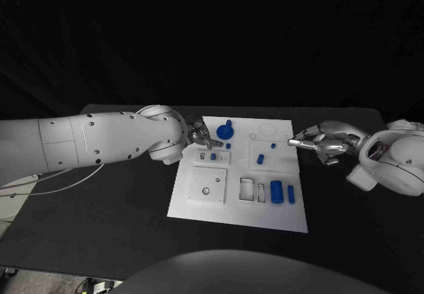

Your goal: Assemble the parts on the task board

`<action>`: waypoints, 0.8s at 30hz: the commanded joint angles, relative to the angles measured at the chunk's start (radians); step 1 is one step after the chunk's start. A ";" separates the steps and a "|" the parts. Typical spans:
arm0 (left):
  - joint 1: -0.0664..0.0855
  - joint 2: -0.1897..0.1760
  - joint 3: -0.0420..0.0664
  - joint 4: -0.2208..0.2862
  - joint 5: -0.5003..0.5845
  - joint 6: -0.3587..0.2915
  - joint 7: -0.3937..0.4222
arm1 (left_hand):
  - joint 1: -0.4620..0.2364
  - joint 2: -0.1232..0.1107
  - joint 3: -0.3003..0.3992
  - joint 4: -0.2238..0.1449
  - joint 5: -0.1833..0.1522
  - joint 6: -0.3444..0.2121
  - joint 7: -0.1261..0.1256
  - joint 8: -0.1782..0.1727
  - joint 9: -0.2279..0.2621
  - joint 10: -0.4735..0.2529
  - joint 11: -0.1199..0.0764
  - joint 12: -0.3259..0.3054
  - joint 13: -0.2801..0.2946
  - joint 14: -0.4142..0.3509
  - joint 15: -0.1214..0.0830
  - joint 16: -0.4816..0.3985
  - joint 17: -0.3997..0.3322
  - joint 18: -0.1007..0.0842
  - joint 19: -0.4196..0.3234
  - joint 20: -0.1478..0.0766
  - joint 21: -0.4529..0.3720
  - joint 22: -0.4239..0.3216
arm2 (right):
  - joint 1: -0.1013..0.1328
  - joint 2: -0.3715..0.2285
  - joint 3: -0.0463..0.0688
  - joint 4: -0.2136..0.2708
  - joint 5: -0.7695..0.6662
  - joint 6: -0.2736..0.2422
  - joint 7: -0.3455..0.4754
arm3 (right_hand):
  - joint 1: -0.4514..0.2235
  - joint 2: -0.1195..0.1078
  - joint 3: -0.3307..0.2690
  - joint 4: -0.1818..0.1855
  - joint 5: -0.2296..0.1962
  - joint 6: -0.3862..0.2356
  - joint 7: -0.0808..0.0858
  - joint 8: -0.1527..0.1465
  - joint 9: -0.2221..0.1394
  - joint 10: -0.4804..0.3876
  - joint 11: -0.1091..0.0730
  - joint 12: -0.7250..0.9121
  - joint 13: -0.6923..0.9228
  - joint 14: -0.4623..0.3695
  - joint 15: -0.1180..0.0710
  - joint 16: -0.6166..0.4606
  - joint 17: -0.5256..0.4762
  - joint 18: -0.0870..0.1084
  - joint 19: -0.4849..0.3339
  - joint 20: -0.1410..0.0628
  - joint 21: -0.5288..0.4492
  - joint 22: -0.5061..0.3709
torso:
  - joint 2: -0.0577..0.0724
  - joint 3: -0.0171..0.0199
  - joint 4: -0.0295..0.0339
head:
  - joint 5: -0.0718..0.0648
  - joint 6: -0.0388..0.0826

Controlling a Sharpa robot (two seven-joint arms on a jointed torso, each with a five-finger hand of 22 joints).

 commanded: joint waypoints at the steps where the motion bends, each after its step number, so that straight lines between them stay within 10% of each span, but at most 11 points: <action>1: -0.006 -0.001 0.000 0.016 -0.038 0.060 -0.053 | -0.012 0.000 -0.012 0.001 -0.013 -0.005 0.000 -0.004 -0.002 0.104 0.006 -0.004 0.262 0.107 0.004 0.002 0.263 -0.006 0.008 0.006 -0.003 0.126 | -0.001 0.000 0.000 0.000 0.002 0.019 0.001 | -0.002 0.008 -0.004 0.004 0.007 -0.002 0.002 -0.004 -0.001 0.104 0.008 0.004 0.261 0.103 0.007 0.003 0.263 0.011 -0.008 0.002 -0.005 0.157 | 0.000 0.0006 -0.0014 | 0.002 0.000; 24: -0.034 0.032 0.000 -0.009 -0.127 0.077 -0.155 | 0.026 0.008 -0.038 -0.002 0.003 0.000 -0.011 0.054 0.054 0.104 -0.004 -0.004 0.262 0.107 -0.004 0.002 0.263 -0.006 0.011 -0.001 -0.005 0.130 | -0.003 -0.002 0.000 0.001 0.002 0.023 0.000 | -0.005 0.009 -0.005 0.004 0.010 -0.003 0.002 -0.004 -0.002 0.104 0.008 0.004 0.261 0.103 0.007 0.003 0.263 0.011 -0.008 0.002 -0.005 0.157 | 0.002 -0.0008 -0.0005 | 0.001 0.000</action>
